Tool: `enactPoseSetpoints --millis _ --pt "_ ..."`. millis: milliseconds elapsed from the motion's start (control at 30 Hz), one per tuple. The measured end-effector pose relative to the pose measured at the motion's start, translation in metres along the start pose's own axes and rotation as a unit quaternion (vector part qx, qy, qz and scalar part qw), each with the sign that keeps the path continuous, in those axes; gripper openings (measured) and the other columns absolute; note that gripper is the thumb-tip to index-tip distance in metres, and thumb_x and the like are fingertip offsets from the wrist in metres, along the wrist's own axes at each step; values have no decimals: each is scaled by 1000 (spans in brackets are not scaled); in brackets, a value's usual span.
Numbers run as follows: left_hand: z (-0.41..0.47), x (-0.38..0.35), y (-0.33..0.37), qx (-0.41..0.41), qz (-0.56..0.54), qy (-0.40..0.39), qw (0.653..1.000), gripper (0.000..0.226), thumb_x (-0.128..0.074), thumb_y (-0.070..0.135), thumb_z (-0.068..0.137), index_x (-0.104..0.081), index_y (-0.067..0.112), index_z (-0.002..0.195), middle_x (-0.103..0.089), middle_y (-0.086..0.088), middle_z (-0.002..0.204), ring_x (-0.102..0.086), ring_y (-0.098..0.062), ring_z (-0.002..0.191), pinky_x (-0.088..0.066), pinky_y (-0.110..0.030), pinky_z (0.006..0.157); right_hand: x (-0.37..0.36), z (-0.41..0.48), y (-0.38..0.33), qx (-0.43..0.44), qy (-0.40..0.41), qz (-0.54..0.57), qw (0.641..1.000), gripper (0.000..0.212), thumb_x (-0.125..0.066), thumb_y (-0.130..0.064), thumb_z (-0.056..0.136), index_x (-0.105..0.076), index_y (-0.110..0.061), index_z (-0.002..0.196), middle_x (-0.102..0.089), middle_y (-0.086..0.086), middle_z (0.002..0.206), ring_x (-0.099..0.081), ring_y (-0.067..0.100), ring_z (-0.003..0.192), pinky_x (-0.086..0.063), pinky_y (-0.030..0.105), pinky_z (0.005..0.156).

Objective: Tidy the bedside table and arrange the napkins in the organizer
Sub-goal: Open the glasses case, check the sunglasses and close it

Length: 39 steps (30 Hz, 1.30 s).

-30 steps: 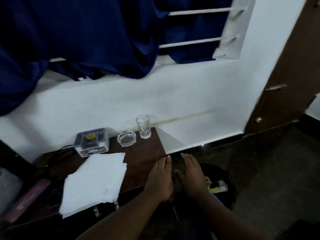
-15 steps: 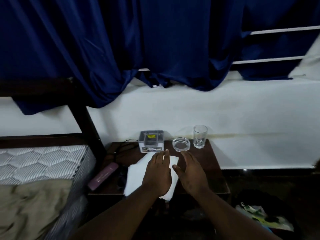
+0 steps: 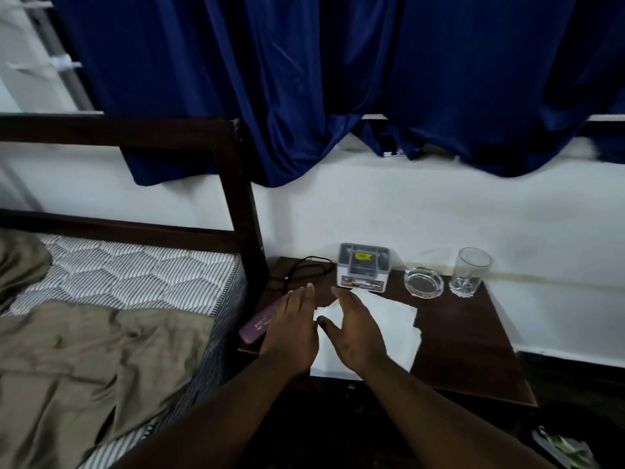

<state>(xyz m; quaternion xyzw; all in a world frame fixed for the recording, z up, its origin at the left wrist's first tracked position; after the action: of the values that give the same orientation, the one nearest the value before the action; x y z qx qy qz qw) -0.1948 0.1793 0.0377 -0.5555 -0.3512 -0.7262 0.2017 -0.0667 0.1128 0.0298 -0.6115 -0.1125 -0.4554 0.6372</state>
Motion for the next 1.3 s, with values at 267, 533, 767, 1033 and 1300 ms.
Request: enactPoseSetpoints --millis 267,533,767,1033,1300 --pt "-14 -5 -60 52 -49 26 997 77 -32 39 86 -34 9 157 -47 -16 153 -42 -37 141 -33 -47 117 -66 18 -24 15 -70 2 997 61 -66 -30 86 -49 -21 144 -53 -3 144 -52 18 131 -44 32 109" --pt "-2 -28 -115 135 -37 -37 989 78 -53 37 89 -26 24 161 -37 -14 158 -39 -36 141 -34 -46 115 -108 39 -29 26 -114 -27 993 67 -68 -28 86 -44 -21 149 -48 -1 151 -46 20 137 -42 35 112" --pt "6 -49 -133 176 -59 -78 980 75 -58 30 95 -23 30 161 -40 -14 154 -46 -36 133 -39 -42 109 -125 51 -21 33 -117 -37 992 63 -69 -30 87 -48 -22 146 -48 -4 151 -47 19 137 -43 36 112" --pt "5 -36 -133 180 -79 -54 979 78 -61 19 93 -25 23 161 -45 -20 142 -48 -39 125 -38 -42 107 -113 54 -23 35 -111 -40 992 63 -69 -28 87 -48 -19 146 -49 2 150 -46 21 138 -41 37 113" --pt "11 22 -92 69 -109 -3 992 76 -63 16 91 -30 24 159 -47 -13 141 -47 -32 126 -38 -39 111 -46 50 -26 -19 -39 79 996 65 -73 -22 84 -49 -14 144 -54 4 142 -53 20 129 -45 37 109"
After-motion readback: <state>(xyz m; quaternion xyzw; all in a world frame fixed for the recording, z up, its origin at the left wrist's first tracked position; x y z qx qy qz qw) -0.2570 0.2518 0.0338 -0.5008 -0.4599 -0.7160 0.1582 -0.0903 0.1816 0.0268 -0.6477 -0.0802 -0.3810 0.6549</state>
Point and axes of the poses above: each hand's wrist, its own z-axis towards the middle knuckle, its own x-axis out of the back of the hand, y = z × x, the point moved 3 cm from there along z, towards the middle knuckle
